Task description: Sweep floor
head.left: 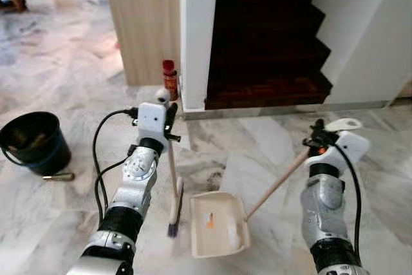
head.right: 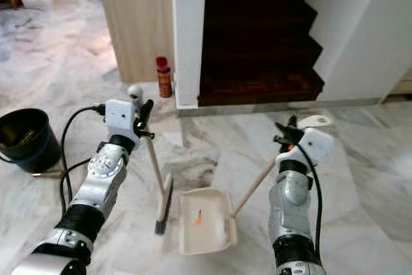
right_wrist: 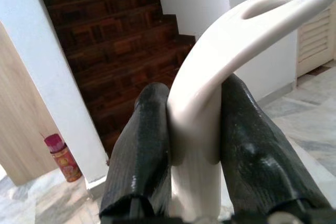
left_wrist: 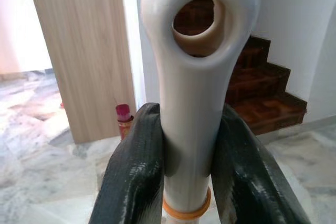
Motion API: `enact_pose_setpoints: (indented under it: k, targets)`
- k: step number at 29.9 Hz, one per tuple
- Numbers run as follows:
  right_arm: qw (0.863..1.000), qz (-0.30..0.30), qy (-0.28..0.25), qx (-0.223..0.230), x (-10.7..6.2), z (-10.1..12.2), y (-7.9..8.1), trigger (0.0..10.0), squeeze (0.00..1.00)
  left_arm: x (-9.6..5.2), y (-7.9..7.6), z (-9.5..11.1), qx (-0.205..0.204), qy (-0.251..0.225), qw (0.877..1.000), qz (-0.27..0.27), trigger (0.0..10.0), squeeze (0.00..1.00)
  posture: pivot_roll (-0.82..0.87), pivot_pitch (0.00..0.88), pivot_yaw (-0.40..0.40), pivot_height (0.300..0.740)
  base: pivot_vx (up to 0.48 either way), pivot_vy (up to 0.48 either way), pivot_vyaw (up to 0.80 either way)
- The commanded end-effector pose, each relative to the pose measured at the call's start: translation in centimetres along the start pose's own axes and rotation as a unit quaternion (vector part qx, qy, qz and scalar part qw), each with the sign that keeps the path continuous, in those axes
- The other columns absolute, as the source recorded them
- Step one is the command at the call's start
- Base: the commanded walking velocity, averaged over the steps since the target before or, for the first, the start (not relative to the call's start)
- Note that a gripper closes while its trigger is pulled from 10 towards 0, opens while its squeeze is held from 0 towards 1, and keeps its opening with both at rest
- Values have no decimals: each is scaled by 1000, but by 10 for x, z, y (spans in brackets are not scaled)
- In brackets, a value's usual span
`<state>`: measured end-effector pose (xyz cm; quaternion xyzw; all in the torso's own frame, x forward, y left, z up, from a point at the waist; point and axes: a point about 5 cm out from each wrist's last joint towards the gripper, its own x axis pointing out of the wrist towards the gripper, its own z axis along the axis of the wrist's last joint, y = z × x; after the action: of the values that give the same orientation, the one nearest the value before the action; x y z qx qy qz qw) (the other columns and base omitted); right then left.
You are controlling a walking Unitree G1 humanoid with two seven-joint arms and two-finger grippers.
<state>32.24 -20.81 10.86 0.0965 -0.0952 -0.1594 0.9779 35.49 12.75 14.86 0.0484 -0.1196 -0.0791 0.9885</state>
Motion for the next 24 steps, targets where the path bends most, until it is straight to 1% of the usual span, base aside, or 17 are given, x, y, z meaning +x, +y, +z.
enact_pose_setpoints:
  k: [1, 13, 24]
  targets:
    - [1000, -6, -19, 12, 5, 10, -2, 10000, 0, 5, -3, 13, 0, -28, 1000, -2, 10000, 0, 86, 0, -24, 740, 0, 281, 0]
    - [1000, -1, -20, 13, 6, 10, 0, 10000, 0, 6, -1, 14, 1, -27, 1000, 1, 10000, 0, 93, 0, -23, 740, 0, 279, 0]
    - [1000, 9, -16, 10, 4, 10, 3, 10000, 0, 6, 0, 15, 1, -26, 1000, 1, 10000, 0, 94, 21, -22, 740, 0, 280, 0]
